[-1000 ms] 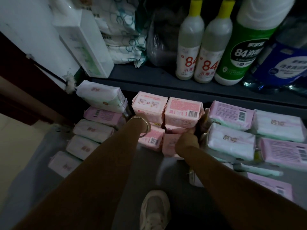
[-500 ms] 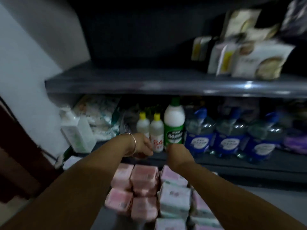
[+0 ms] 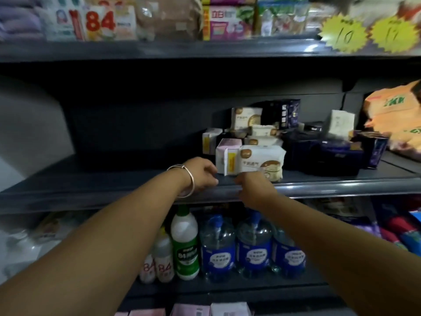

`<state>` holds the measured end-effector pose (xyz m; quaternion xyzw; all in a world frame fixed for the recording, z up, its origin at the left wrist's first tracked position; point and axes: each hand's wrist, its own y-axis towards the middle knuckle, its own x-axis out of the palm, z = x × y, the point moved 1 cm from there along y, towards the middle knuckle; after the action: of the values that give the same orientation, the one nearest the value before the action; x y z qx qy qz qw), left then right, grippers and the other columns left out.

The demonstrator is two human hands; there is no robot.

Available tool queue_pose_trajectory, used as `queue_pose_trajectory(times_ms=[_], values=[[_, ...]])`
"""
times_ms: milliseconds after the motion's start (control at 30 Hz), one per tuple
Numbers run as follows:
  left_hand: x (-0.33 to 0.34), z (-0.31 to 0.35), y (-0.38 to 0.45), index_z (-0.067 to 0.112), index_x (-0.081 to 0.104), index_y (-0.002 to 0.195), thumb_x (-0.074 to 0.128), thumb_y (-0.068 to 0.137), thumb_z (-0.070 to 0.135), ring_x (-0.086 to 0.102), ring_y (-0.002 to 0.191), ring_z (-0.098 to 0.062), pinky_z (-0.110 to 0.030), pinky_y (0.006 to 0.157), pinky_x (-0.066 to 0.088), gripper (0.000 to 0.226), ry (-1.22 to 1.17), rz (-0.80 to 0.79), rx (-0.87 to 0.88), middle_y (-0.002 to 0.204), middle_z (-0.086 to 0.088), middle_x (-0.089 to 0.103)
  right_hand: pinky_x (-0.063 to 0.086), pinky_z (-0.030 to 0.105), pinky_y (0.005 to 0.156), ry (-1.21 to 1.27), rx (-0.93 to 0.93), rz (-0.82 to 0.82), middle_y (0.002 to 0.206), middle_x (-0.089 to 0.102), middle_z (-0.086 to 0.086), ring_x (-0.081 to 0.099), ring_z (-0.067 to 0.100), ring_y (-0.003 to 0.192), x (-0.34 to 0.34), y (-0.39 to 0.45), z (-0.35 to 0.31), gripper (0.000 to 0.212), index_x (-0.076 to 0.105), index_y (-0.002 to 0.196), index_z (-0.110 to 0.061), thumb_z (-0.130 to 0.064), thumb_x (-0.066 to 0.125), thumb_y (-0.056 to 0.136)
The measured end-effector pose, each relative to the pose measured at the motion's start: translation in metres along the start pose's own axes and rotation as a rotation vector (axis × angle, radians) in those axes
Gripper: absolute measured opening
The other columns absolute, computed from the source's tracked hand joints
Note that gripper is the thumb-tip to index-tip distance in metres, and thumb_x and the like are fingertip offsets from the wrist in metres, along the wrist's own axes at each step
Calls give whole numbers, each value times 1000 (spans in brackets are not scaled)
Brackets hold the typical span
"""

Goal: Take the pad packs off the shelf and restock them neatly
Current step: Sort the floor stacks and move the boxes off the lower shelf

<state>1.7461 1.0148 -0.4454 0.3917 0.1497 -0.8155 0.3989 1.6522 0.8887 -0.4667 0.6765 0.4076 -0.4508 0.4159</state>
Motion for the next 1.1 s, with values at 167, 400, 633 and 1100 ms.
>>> queue_pose_trajectory(times_ms=[167,400,633,1100], values=[[9,30,53,10,57,125,69,83,12,58,103,-21,-27,92,45,44,68,138,82,118,-11,58,44,36,87,-3,-43,157,124,52,15,47,32,116,-18,40,33,36,54,125,-10,-10,54,88],[11,51,121,15,60,121,59,88,20,50,115,-23,-15,86,35,34,197,268,112,127,-9,51,44,35,87,4,-79,341,120,52,10,46,28,115,-40,89,81,33,58,119,-12,-15,55,87],[19,58,174,27,49,132,56,85,42,41,126,-32,-41,105,39,50,392,153,-48,139,-8,40,25,50,113,-14,-22,-92,148,32,4,26,29,137,-52,123,122,88,32,143,-23,-61,67,71],[10,57,185,13,56,121,59,82,38,55,101,-24,-27,76,46,47,537,16,-267,118,-8,57,49,34,94,299,-8,-150,128,52,5,54,23,113,-58,141,151,80,47,131,-13,-28,86,62]])
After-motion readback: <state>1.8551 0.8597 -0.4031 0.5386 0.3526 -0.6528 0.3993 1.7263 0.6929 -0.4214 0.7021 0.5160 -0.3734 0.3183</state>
